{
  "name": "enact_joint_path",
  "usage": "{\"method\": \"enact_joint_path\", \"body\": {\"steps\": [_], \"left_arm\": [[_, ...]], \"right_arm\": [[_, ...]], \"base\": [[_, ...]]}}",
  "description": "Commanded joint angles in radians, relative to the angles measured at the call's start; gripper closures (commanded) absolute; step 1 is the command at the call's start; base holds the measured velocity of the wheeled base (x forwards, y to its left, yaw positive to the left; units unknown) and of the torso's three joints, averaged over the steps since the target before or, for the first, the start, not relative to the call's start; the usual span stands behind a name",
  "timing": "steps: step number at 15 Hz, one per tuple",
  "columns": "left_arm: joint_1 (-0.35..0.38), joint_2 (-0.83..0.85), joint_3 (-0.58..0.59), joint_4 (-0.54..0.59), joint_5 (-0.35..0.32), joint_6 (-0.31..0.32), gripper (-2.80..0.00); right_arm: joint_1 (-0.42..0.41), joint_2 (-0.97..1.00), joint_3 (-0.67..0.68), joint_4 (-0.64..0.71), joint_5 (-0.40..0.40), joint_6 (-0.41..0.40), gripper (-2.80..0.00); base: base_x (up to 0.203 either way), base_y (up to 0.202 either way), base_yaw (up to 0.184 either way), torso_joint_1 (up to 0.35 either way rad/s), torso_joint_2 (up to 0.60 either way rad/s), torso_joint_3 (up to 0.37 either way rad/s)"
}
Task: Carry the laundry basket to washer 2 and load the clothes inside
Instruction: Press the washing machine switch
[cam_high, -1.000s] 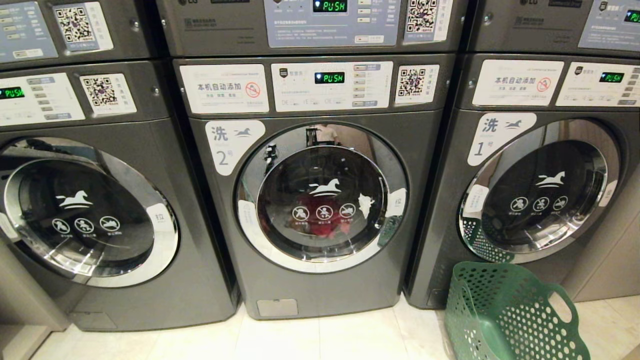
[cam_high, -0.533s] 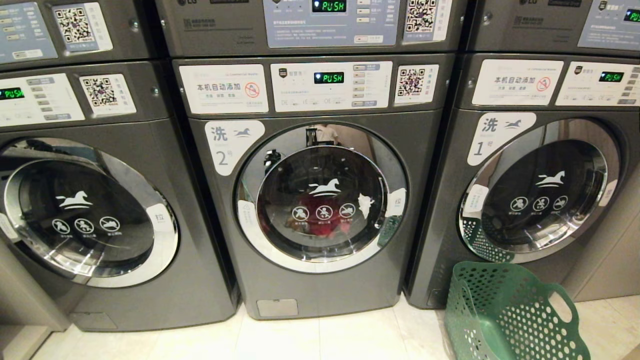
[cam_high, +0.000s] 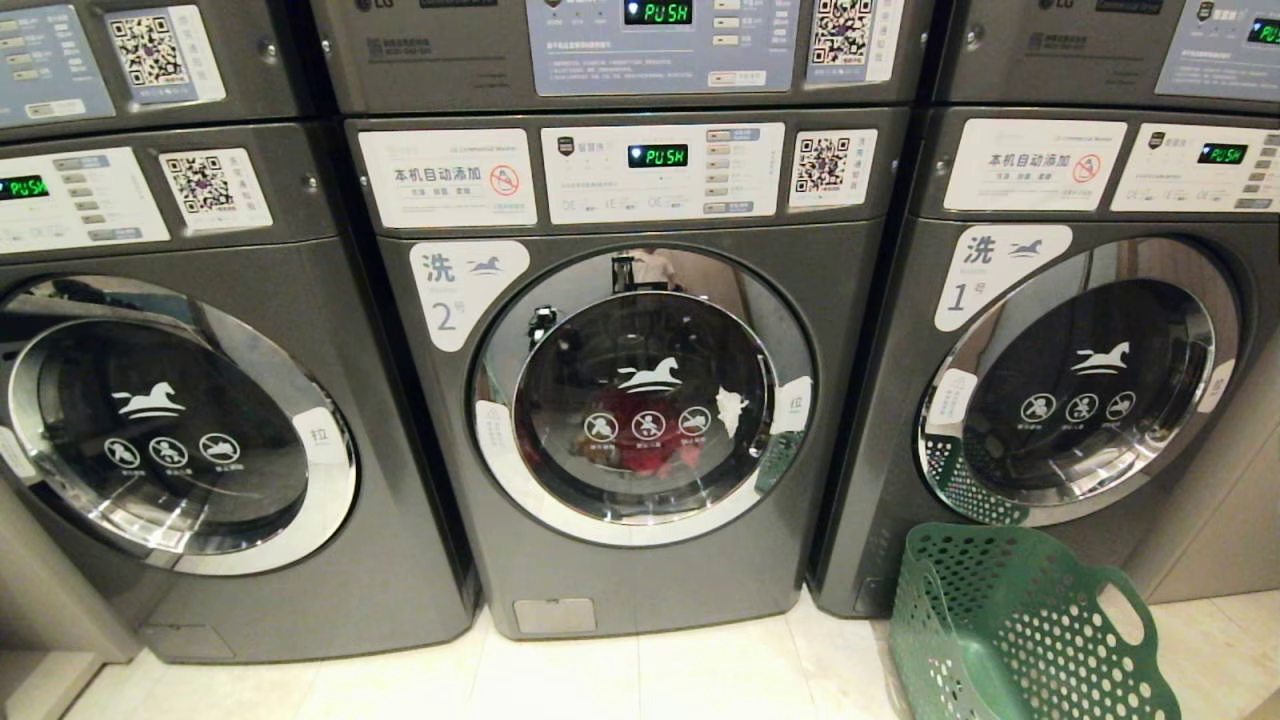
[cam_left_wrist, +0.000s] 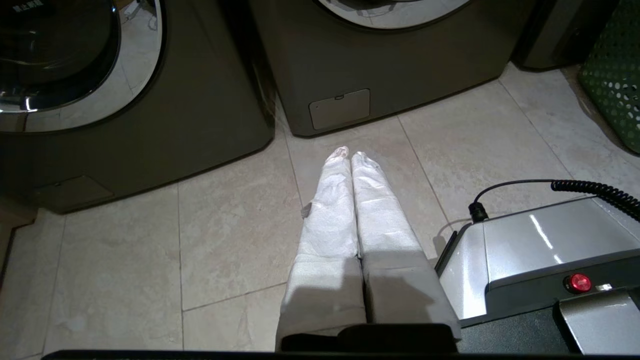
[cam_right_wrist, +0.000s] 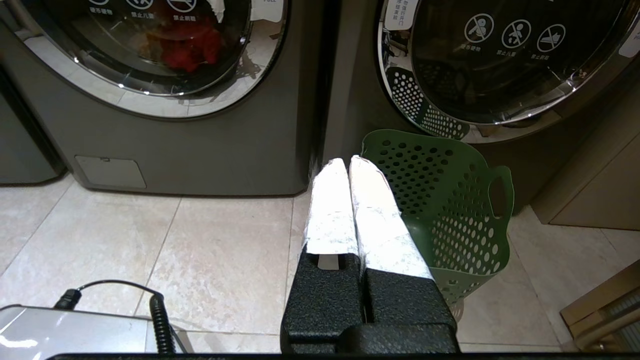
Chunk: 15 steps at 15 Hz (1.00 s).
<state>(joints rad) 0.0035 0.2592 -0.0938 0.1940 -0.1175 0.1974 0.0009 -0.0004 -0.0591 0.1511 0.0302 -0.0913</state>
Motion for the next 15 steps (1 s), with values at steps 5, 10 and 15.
{"method": "enact_joint_path", "body": {"steps": [5, 10, 15], "left_arm": [[-0.017, -0.268, 0.007, 0.016, 0.055, -0.042, 0.0], [-0.011, -0.259, 0.009, 0.016, 0.071, -0.038, 0.0], [-0.011, -0.259, 0.009, 0.016, 0.068, -0.032, 0.0]], "right_arm": [[0.001, 0.002, 0.004, -0.007, -0.001, -0.004, 0.0], [0.0, 0.002, 0.004, -0.007, 0.002, -0.012, 0.0], [0.001, 0.002, 0.005, -0.011, -0.004, -0.008, 0.0]], "base": [[0.0, 0.0, 0.0, 0.0, 0.0, 0.0], [0.0, 0.0, 0.0, 0.011, -0.05, -0.042], [0.0, 0.0, 0.0, 0.103, -0.39, -0.294]]}}
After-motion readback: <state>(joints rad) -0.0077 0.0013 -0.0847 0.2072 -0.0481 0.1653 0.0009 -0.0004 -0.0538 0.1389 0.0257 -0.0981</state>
